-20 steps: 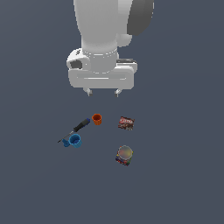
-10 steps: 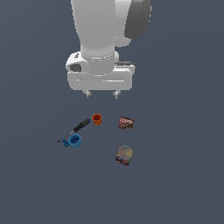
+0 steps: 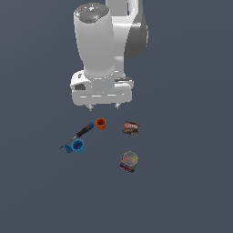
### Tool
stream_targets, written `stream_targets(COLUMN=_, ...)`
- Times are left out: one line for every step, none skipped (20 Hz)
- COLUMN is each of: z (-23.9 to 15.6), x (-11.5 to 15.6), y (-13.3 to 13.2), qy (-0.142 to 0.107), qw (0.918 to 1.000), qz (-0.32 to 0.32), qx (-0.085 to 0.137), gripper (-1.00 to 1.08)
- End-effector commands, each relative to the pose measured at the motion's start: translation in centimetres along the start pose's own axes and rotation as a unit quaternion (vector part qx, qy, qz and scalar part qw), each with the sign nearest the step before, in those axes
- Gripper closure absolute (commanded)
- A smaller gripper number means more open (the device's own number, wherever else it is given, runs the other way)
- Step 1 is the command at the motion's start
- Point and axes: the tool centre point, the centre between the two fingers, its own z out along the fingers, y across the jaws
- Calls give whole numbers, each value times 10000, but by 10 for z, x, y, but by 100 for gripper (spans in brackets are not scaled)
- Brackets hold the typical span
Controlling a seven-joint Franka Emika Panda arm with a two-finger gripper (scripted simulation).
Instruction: Pick up a designated object from a clutter of objects.
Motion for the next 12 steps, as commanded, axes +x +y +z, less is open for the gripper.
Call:
stream_targets(z=19, x=-4, y=4, qy=3, qw=9998, qz=-206, qx=5, gripper=-92)
stream_targets(z=27, x=-6, y=6, qy=6, qw=9996, qz=-299, qx=7, gripper=-92)
stream_targets(z=36, x=-8, y=8, qy=8, qw=9992, qz=-397, qx=9, gripper=-92)
stream_targets(z=45, x=-10, y=10, qy=11, qw=9988, qz=-497, qx=10, gripper=-92)
stream_targets(z=54, x=-13, y=12, qy=13, qw=9982, qz=-596, qx=10, gripper=-92)
stream_targets(z=62, x=-16, y=14, qy=16, qw=9976, qz=-695, qx=11, gripper=-92)
stream_targets(z=71, x=-19, y=16, qy=18, qw=9968, qz=-794, qx=11, gripper=-92)
stream_targets(z=79, x=-22, y=17, qy=20, qw=9960, qz=-893, qx=10, gripper=-92)
stream_targets(z=88, x=-26, y=19, qy=22, qw=9951, qz=-992, qx=9, gripper=-92)
stream_targets(z=96, x=-29, y=21, qy=24, qw=9940, qz=-1090, qx=7, gripper=-92)
stream_targets(z=104, x=-33, y=22, qy=26, qw=9929, qz=-1188, qx=5, gripper=-92)
stream_targets(z=112, x=-37, y=24, qy=27, qw=9917, qz=-1285, qx=3, gripper=-92)
